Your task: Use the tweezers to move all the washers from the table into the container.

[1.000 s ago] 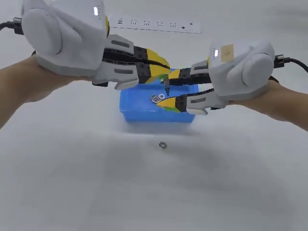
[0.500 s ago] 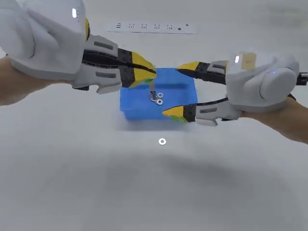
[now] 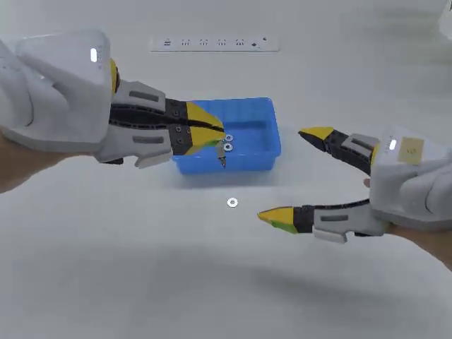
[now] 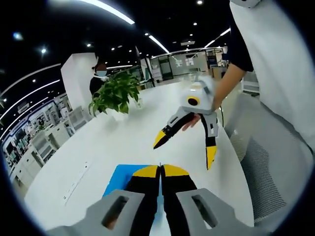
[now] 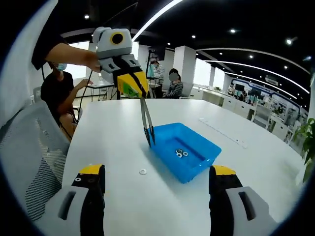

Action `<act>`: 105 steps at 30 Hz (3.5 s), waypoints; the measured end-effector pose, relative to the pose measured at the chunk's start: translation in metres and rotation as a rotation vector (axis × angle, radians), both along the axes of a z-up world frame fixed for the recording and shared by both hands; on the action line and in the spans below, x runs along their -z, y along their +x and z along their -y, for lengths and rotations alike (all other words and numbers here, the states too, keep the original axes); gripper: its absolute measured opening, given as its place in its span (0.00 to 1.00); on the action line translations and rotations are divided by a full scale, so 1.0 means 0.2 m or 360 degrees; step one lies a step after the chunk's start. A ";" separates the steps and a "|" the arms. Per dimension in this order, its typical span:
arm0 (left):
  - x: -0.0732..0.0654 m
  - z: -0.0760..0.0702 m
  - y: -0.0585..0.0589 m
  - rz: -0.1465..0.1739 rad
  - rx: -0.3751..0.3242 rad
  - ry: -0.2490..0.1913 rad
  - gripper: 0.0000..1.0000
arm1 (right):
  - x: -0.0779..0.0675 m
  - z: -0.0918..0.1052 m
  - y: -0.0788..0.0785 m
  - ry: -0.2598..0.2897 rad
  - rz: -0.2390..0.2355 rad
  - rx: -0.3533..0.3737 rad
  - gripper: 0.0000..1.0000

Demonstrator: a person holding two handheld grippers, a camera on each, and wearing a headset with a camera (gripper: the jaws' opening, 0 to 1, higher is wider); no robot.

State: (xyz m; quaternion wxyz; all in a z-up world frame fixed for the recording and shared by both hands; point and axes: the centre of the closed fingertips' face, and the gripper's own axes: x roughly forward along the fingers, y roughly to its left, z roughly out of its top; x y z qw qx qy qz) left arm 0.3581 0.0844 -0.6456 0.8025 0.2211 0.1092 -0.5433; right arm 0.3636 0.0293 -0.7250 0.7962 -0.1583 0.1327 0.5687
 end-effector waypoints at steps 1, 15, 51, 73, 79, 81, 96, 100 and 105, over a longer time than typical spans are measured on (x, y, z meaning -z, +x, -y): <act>0.01 0.01 -0.01 -0.0007 0.0004 0.0005 0.04 | 0.01 0.02 -0.02 -0.0004 -0.0003 0.0004 0.92; 0.21 0.07 -0.08 -0.0119 -0.0008 0.0018 0.04 | 0.11 0.16 -0.11 -0.0103 -0.0051 0.0050 1.00; 0.27 0.08 -0.02 -0.0289 0.0004 0.0081 0.04 | 0.12 -0.09 -0.12 -0.0090 -0.0191 -0.0280 0.69; 0.27 0.10 0.00 -0.0306 0.0009 0.0081 0.04 | 0.21 -0.34 -0.07 -0.0178 -0.0257 -0.0638 0.17; 0.27 0.11 0.00 -0.0313 0.0017 0.0078 0.04 | 0.21 -0.34 -0.06 -0.0189 -0.0220 -0.0681 0.12; 0.27 0.11 -0.01 -0.0316 0.0024 0.0077 0.04 | 0.21 -0.35 -0.07 -0.0197 -0.0215 -0.0695 0.12; 0.24 0.11 -0.01 -0.0352 -0.0024 0.0038 0.11 | 0.21 -0.35 -0.07 -0.0194 -0.0149 -0.0710 0.09; 0.21 0.09 -0.01 -0.0328 -0.0065 0.0027 0.25 | 0.18 -0.35 -0.05 -0.0175 -0.0149 -0.0670 0.09; 0.19 0.03 -0.05 -0.0316 -0.0146 0.0013 0.38 | 0.11 -0.35 -0.05 -0.0137 -0.0147 -0.0642 0.09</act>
